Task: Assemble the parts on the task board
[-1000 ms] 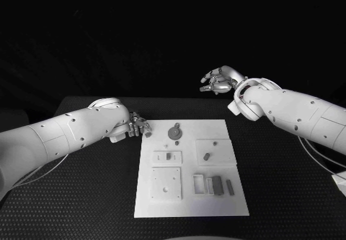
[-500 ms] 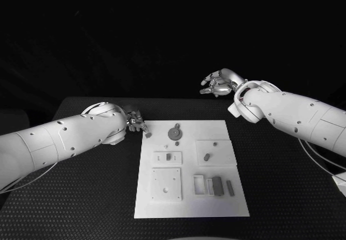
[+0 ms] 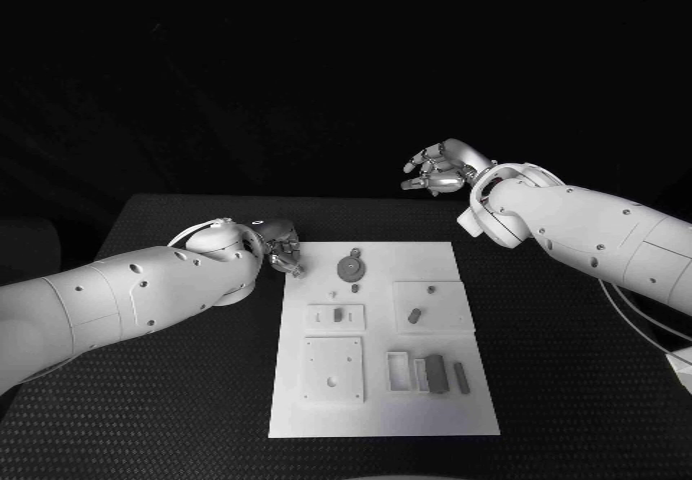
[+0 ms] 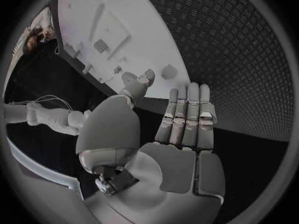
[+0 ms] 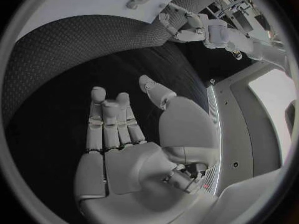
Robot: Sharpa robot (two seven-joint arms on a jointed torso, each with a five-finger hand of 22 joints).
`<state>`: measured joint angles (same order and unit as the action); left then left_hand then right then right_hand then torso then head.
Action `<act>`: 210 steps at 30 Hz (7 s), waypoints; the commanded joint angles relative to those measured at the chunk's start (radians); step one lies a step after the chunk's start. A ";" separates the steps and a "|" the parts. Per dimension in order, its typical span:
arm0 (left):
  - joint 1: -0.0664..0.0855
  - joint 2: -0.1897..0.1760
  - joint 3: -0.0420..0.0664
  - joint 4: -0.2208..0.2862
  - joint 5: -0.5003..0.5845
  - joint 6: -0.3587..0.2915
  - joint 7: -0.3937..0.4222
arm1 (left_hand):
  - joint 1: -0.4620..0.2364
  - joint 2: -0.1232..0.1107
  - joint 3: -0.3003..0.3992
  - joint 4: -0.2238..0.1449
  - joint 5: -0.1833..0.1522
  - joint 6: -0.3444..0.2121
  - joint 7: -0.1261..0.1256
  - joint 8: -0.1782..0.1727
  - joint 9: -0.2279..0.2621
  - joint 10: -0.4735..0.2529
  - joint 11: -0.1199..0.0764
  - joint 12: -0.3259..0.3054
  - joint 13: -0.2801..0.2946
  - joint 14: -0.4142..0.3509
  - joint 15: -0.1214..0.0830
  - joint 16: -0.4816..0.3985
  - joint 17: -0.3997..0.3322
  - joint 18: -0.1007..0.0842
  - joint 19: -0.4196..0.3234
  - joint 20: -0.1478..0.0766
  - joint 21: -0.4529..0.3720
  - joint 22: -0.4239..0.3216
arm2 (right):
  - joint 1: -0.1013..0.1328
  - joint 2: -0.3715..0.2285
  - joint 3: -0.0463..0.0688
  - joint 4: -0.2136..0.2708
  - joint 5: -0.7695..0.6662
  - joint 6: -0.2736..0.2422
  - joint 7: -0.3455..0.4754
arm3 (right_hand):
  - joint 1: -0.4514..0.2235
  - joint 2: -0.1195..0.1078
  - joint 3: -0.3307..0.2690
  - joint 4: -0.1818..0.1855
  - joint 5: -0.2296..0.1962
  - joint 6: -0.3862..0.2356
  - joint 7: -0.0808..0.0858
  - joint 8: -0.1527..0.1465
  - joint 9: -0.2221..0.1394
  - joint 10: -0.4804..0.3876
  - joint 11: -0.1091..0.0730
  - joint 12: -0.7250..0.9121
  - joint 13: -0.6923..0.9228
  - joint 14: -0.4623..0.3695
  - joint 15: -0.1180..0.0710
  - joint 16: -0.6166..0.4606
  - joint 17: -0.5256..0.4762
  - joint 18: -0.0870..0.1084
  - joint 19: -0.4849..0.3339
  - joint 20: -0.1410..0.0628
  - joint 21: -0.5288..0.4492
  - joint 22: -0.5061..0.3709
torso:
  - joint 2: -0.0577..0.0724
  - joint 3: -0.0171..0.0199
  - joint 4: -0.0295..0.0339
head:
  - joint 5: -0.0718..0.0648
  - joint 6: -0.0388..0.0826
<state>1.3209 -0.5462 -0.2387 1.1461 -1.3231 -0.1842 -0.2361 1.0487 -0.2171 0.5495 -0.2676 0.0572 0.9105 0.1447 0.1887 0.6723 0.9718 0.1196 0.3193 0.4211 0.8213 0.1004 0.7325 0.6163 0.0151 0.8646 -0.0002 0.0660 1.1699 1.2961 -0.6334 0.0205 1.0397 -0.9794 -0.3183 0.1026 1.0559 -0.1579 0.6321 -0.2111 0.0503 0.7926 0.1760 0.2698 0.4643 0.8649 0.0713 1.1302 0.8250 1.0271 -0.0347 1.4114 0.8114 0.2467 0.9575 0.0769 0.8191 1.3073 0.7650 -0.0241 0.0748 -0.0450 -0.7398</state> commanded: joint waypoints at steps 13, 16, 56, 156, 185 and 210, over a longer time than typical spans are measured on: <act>-0.027 0.020 0.000 -0.023 -0.070 -0.024 0.029 | 0.016 -0.002 0.009 0.008 0.004 -0.011 0.018 -0.005 -0.016 0.013 0.011 -0.023 -0.037 -0.004 -0.001 0.015 -0.010 0.000 0.004 0.000 0.003 -0.006 | -0.001 0.000 0.000 0.002 -0.006 0.016 0.004 | -0.009 0.000 -0.004 0.002 0.000 0.001 0.007 0.006 -0.001 -0.010 0.000 0.007 -0.002 -0.005 -0.001 0.006 -0.002 0.015 -0.006 0.000 -0.002 0.018 | 0.000 0.0003 -0.0002 | -0.004 -0.001; -0.037 0.029 0.000 -0.033 -0.074 -0.031 0.023 | 0.025 0.009 0.012 0.006 0.004 -0.004 0.017 -0.001 -0.018 0.025 0.010 -0.023 -0.043 0.001 -0.004 0.021 -0.012 0.001 0.009 -0.001 0.004 -0.006 | -0.002 -0.001 0.000 0.003 -0.006 0.017 0.004 | -0.009 0.000 -0.004 0.002 0.000 0.001 0.007 0.006 -0.001 -0.010 0.000 0.007 -0.002 -0.005 -0.001 0.006 -0.002 0.015 -0.006 0.000 -0.002 0.018 | -0.001 0.0003 0.0004 | -0.005 -0.001; -0.071 0.025 0.000 -0.026 -0.176 0.021 -0.011 | 0.127 0.035 0.010 -0.020 0.005 0.061 -0.009 0.045 -0.038 0.126 -0.020 -0.020 -0.082 0.062 -0.039 0.075 -0.029 -0.003 0.081 -0.036 0.009 0.004 | -0.007 -0.008 0.000 0.009 -0.006 0.022 0.003 | -0.010 0.001 -0.005 0.003 0.000 0.001 0.007 0.007 -0.002 -0.011 0.000 0.008 -0.003 -0.005 -0.001 0.007 -0.002 0.015 -0.006 0.000 -0.001 0.018 | -0.001 -0.0004 0.0004 | -0.010 -0.004; -0.093 -0.038 0.046 0.052 -0.211 -0.136 0.005 | -0.007 -0.034 -0.088 0.054 0.058 0.038 0.005 0.060 -0.100 0.155 -0.048 0.011 0.087 0.172 -0.104 0.149 0.052 -0.003 0.216 -0.101 0.013 0.128 | -0.044 -0.011 0.000 0.023 -0.005 0.037 0.000 | -0.012 0.002 -0.006 0.005 0.000 0.001 0.007 0.009 -0.004 -0.011 0.000 0.012 -0.007 -0.006 -0.001 0.009 -0.004 0.015 -0.006 -0.001 -0.001 0.018 | 0.000 0.0007 -0.0003 | -0.003 0.017; -0.093 -0.010 0.045 0.018 -0.207 -0.050 0.000 | 0.070 0.049 -0.010 0.037 0.108 0.081 -0.011 0.074 -0.111 0.101 -0.049 0.105 0.134 0.162 -0.109 0.187 0.056 -0.011 0.223 -0.107 0.008 0.159 | -0.044 -0.009 0.000 0.022 -0.005 0.041 0.000 | -0.014 0.002 -0.007 0.007 0.000 0.001 0.007 0.009 -0.004 -0.012 0.000 0.013 -0.008 -0.006 -0.001 0.009 -0.005 0.015 -0.006 0.000 -0.001 0.018 | 0.001 0.0006 -0.0001 | -0.008 0.010; -0.095 -0.006 0.003 0.000 -0.229 -0.032 0.027 | 0.112 0.099 0.014 -0.005 0.119 0.134 -0.033 0.094 -0.113 0.137 -0.072 0.147 0.131 0.198 -0.127 0.221 0.060 -0.008 0.260 -0.123 0.030 0.163 | -0.045 -0.008 0.000 0.023 -0.005 0.040 -0.001 | -0.017 0.002 -0.008 0.009 0.000 0.001 0.007 0.010 -0.004 -0.012 0.000 0.013 -0.009 -0.006 -0.001 0.009 -0.005 0.015 -0.006 0.000 -0.001 0.018 | -0.001 0.0001 0.0002 | -0.011 0.003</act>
<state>1.2503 -0.5513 -0.2182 1.1549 -1.5350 -0.2661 -0.1992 1.1514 -0.1406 0.5621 -0.2696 0.1730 1.0379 0.1103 0.2780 0.5568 1.1034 0.0474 0.4610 0.5514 1.0115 -0.0285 0.9479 0.6753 0.0149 1.1190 -0.1218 0.0937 1.3076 1.2521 -0.6420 0.0199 1.0609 -0.9790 -0.2904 0.0978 1.0479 -0.1581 0.6265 -0.2054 0.0503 0.7943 0.1784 0.2730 0.4607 0.8579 0.0714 1.1379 0.8174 1.0273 -0.0343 1.4151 0.8072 0.2464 0.9575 0.0769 0.8191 1.3074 0.7648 -0.0235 0.0742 -0.0566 -0.7369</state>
